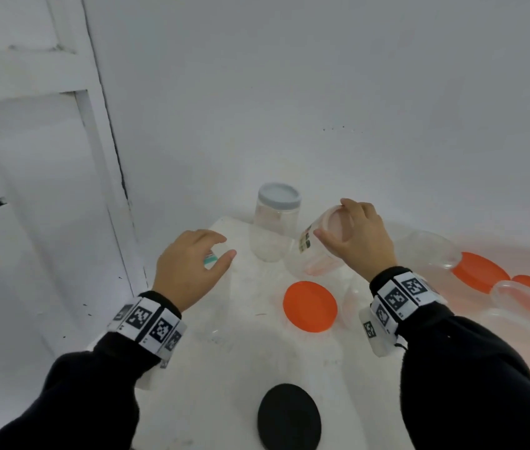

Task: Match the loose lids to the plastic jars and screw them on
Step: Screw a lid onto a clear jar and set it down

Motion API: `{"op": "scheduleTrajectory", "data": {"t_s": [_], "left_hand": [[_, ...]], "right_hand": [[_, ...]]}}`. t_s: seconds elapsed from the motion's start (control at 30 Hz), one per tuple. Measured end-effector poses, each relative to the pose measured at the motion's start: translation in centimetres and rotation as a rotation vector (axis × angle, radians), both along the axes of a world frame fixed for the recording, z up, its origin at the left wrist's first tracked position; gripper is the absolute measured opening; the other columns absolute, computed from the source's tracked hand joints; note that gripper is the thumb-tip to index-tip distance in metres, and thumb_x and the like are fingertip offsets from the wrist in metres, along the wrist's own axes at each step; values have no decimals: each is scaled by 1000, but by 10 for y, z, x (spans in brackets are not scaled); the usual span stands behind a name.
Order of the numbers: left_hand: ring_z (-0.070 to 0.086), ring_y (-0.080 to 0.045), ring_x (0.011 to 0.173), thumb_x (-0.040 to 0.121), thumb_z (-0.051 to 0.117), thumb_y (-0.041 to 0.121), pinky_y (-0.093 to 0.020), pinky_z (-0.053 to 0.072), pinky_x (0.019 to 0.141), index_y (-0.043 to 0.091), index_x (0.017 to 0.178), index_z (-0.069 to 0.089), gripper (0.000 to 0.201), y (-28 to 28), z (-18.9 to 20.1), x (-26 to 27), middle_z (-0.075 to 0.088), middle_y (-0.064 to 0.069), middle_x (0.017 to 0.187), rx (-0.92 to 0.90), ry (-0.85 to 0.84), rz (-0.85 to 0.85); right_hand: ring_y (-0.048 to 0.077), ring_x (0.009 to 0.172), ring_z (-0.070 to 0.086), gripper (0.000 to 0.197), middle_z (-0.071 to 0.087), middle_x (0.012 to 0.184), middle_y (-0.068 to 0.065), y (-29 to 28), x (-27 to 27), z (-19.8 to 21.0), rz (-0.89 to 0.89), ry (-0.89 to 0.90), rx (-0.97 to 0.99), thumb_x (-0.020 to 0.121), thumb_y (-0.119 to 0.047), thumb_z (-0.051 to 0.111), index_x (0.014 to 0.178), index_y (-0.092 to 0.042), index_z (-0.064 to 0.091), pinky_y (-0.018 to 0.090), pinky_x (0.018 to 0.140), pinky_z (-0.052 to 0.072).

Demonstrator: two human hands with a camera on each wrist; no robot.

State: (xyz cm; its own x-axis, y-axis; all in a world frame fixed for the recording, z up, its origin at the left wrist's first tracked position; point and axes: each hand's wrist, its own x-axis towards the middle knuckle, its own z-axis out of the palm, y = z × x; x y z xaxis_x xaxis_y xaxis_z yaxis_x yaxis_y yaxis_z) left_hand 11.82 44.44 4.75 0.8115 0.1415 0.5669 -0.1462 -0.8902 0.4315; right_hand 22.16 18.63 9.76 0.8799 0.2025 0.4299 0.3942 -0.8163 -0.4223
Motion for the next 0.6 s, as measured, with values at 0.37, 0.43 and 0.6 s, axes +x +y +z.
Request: {"op": "scheduleTrajectory", "data": {"t_s": [0.37,0.43,0.6], "left_hand": [[64,-19,86,84,45,40,-25,46,74,10,96,70,41,3,-7,4,70,-2,96,-19,-101,-63],[64,-18,87,84,45,40,-25,46,75,10,95,70,41,3,-7,4,70,-1,96,-39,-107,-70],[64,-18,87,83,45,38,-31,52,74,10,95,70,39,3,-8,5,70,-1,96,-65,-118,-80]], "right_hand": [[31,129,30,78,32,140,11,26,30,-10,-100,90,-93,79,-52,65,137,-7,38,44,94,40],[29,132,25,84,27,142,8,28,33,-8,-104,126,-133,76,-52,68,139,-8,34,44,93,40],[31,135,17,89,20,145,10,33,38,-9,-96,151,-136,72,-42,76,140,-5,32,43,101,34]]}}
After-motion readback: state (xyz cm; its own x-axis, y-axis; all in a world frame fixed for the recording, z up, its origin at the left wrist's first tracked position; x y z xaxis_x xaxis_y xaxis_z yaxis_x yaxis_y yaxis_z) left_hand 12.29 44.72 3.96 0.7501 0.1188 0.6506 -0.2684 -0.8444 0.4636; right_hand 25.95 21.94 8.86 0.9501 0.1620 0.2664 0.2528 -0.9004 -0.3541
